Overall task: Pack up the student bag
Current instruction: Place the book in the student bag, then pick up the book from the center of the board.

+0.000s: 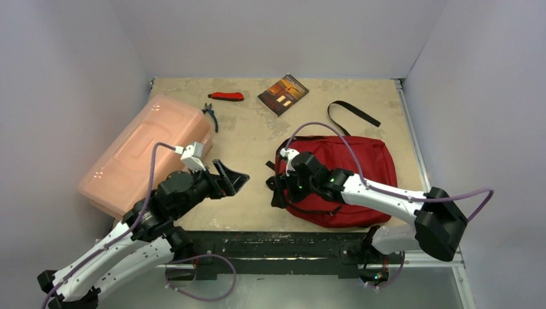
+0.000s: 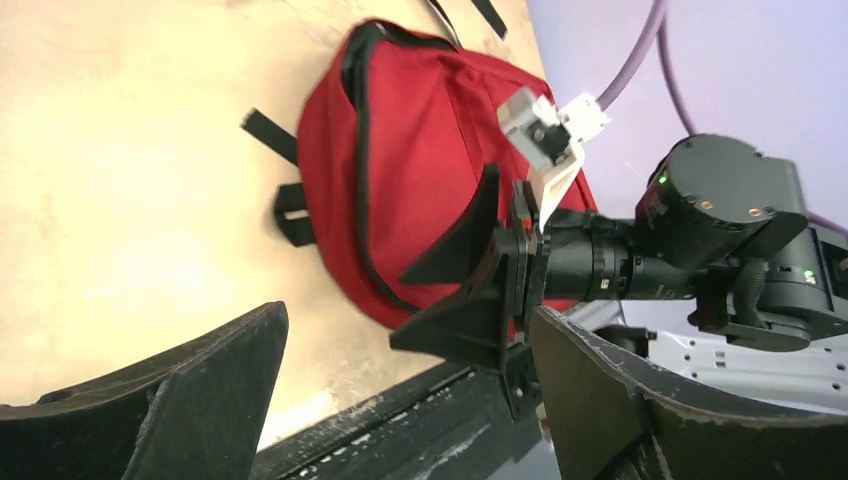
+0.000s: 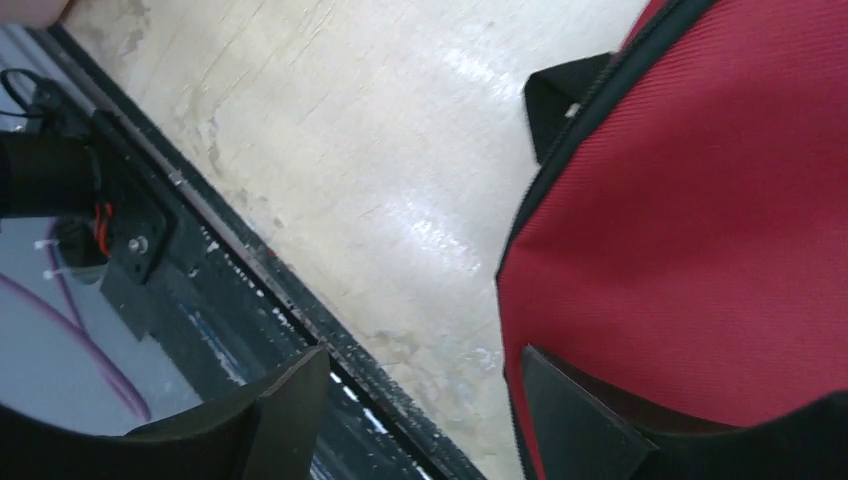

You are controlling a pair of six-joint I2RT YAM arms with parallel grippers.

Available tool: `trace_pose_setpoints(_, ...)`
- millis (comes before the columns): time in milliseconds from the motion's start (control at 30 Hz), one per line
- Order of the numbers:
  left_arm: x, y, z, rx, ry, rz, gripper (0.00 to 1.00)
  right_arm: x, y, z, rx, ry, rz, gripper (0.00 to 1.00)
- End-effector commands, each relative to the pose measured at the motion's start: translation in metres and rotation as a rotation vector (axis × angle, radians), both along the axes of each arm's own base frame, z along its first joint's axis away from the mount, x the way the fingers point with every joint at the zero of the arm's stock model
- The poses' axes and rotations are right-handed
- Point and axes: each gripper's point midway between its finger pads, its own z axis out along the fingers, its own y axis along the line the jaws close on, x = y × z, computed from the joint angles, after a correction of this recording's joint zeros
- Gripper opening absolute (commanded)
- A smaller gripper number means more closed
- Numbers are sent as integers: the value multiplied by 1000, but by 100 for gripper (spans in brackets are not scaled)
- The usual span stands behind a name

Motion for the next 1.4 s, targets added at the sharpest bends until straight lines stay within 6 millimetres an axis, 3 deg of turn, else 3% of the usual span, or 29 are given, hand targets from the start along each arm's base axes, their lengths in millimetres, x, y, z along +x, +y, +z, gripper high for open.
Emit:
trace_pose_setpoints(0,5,40,-6,111,-41,130,91,-2,48,62,270,-19,105,78)
trace_pose_setpoints(100,1,52,0,127,-56,149,91,29,54,100,287,-147,41,88)
trace_pose_setpoints(200,-3,62,6,135,-77,163,91,75,53,124,201,-281,-76,96)
trace_pose_setpoints(400,-15,83,23,129,-124,177,91,188,45,124,-152,-544,-324,99)
trace_pose_setpoints(433,-17,85,25,125,-127,177,91,209,43,135,-220,-603,-371,99)
trace_pose_setpoints(567,-26,91,24,108,-120,167,91,276,59,118,-384,-706,-393,99)
trace_pose_setpoints(767,-39,94,18,82,-91,140,91,358,85,84,-395,-765,-368,99)
trace_pose_setpoints(933,-43,98,17,98,-87,132,91,402,89,55,-378,-791,-339,99)
trace_pose_setpoints(1067,-45,99,18,100,-84,129,91,425,77,29,-360,-768,-341,99)
trace_pose_setpoints(1200,-45,98,19,93,-80,128,91,438,65,2,-351,-719,-318,99)
trace_pose_setpoints(1367,-44,94,22,89,-78,121,91,438,56,-31,-389,-666,-266,98)
